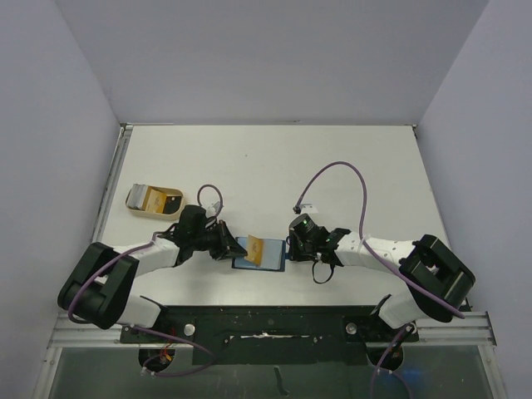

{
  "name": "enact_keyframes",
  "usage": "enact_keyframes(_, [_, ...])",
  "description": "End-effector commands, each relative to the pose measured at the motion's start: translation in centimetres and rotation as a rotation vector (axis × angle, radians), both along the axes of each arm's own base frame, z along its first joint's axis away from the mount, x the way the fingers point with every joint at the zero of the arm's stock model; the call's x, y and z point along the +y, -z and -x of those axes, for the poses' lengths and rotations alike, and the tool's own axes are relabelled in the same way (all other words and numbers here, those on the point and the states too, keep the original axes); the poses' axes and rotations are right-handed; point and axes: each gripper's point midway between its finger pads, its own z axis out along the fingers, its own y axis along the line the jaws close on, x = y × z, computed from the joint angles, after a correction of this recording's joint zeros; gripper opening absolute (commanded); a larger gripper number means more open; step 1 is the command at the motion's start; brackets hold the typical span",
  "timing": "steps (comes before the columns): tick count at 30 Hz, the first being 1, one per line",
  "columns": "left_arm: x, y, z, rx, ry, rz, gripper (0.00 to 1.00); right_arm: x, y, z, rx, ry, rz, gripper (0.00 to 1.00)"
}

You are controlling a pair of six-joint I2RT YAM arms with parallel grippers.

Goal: Put the credit cards into the card holder
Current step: Insert the credit card into the card holder.

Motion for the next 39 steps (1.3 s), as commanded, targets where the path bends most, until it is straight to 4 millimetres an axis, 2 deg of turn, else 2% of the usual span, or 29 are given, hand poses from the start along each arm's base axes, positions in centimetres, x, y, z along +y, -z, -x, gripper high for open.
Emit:
enact_keyframes(1, [-0.8,-0.6,-0.2,-0.078,0.061,0.034,0.00,0.6,-0.8,-1.1,-0.046,0.013,-0.013,0.24])
enact_keyframes(15, [-0.9,0.6,0.6,-0.083,0.132,0.021,0.00,0.5,-0.7,-1.0,-0.046,0.018,-0.015,0.24])
enact_keyframes(28, [-0.7,1.6,-0.7,-0.083,0.141,-0.050,0.00,0.7,-0.9,-1.0,-0.049,0.015,-0.023,0.27])
enact_keyframes(39, [-1.0,1.5,-1.4,-0.079,0.140,-0.056,0.00,0.9,-0.7,-0.9,-0.046,0.014,-0.031,0.27])
